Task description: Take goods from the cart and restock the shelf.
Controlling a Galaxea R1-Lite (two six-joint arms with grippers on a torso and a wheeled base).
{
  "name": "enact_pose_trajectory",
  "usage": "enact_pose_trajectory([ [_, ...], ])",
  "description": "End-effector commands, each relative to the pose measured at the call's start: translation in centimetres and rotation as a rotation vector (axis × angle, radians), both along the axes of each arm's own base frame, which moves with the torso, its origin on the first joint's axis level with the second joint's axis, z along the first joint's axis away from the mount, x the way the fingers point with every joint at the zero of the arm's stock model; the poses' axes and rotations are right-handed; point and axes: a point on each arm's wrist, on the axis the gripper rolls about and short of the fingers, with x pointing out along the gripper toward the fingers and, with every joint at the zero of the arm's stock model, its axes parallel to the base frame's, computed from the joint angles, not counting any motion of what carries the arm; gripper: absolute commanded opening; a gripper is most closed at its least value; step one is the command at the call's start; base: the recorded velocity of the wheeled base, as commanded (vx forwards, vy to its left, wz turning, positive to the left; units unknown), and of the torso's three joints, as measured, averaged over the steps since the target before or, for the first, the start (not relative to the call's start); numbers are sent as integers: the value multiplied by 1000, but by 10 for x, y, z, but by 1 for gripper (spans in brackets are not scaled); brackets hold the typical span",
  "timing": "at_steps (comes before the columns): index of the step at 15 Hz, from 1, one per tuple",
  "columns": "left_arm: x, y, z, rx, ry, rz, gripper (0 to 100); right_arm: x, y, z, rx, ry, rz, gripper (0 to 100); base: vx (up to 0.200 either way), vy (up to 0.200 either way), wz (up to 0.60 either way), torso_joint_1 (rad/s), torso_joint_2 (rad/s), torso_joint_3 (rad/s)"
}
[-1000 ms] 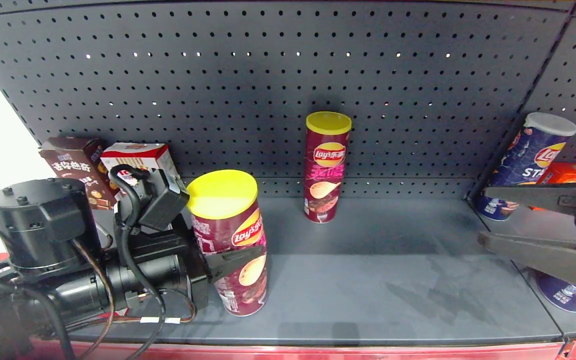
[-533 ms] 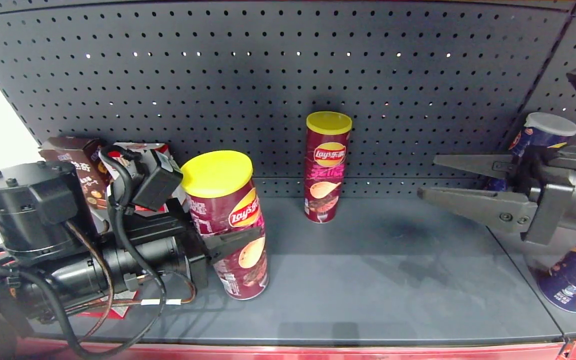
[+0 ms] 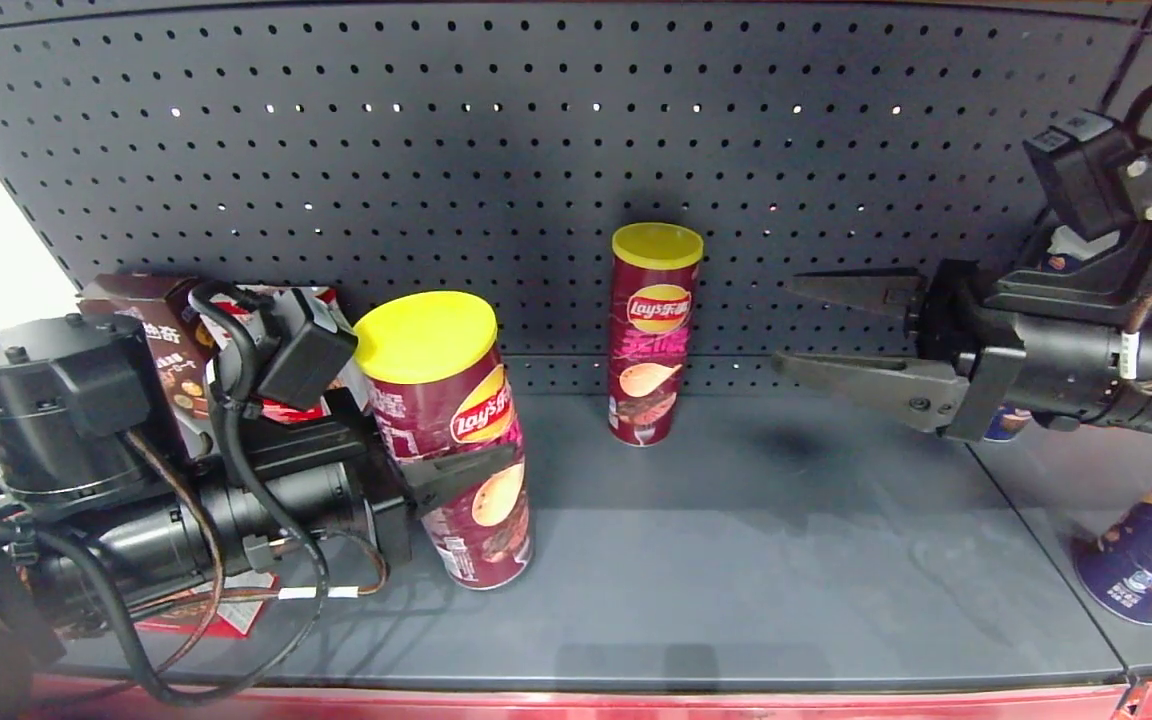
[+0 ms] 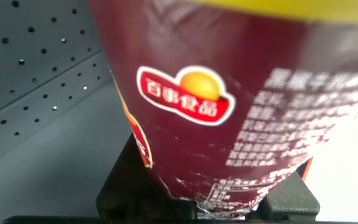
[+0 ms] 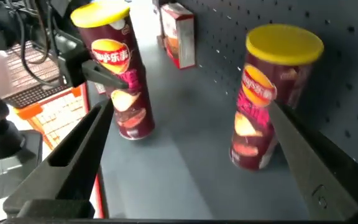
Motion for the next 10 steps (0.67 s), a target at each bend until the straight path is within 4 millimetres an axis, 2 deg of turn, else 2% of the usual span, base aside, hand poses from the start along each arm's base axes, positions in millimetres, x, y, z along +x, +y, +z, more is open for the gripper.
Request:
enact_pose_trajectory([
  [1,1,-1,4,-10,-9,0,0,19,7,-5,-9,4,15,100,0,0,0,0,0,0],
  [5,3,-1,10,-40,-3,4,0,45,15,-15,-9,-31,28,100,0,0,0,0,0,0],
  [8,3,-2,10,-41,-2,3,0,55,19,-22,-17,-20,25,100,0,0,0,0,0,0],
  [10,3,-2,10,-41,-2,1,0,69,18,-34,-28,-7,5,100,0,0,0,0,0,0],
])
